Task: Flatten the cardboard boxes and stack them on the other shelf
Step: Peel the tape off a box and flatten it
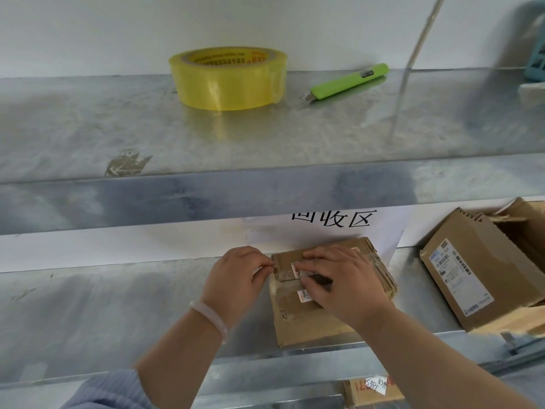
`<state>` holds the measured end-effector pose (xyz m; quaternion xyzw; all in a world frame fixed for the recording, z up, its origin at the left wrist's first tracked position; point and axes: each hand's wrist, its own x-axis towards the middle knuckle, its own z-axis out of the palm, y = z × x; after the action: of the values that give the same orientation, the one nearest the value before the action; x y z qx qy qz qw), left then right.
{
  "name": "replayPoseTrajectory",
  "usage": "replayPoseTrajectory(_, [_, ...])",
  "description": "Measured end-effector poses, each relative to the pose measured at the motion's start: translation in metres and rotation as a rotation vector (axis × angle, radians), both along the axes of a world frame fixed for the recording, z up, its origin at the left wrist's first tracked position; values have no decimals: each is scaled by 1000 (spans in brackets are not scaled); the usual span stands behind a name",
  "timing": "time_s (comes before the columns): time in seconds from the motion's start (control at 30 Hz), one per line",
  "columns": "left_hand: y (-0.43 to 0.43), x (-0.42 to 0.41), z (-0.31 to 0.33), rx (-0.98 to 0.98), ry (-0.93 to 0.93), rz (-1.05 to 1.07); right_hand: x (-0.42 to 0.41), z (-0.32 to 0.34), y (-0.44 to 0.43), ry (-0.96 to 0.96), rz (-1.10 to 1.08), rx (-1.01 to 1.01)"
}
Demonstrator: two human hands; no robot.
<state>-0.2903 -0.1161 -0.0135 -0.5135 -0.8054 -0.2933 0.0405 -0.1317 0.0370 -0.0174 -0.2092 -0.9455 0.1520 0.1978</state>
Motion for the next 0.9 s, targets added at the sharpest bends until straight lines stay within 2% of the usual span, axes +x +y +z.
replayPoseTrajectory(0.1, [4, 1, 2, -7, -47, -6, 0, -2, 1, -32, -10, 2])
replayPoseTrajectory(0.2, [3, 4, 0, -8, -221, 4, -1, -4, 0, -15, -31, -9])
replayPoseTrajectory(0.37, [-1, 1, 5, -84, -690, 65, -2, -7, 0, -8, -35, -4])
replayPoseTrajectory(0.5, [-1, 5, 6, 14, -1147, 168, -4, -7, 0, 9, -29, -4])
replayPoseTrajectory(0.57, [2, 9, 5, 97, -1249, 237, -3, -7, -1, 20, -28, 8])
replayPoseTrajectory(0.63, [4, 10, 1, 150, -1152, 285, -3, -7, -1, 27, -27, 16])
replayPoseTrajectory(0.8, [-8, 20, -1, 7, -277, 154, -5, -7, 0, 10, -22, 17])
replayPoseTrajectory(0.83, [-12, 22, -2, -7, -169, 98, -5, -8, 1, 12, -23, 21])
replayPoseTrajectory(0.9, [-19, 23, -3, -24, -87, 8, -5, -8, 0, 23, -28, 26])
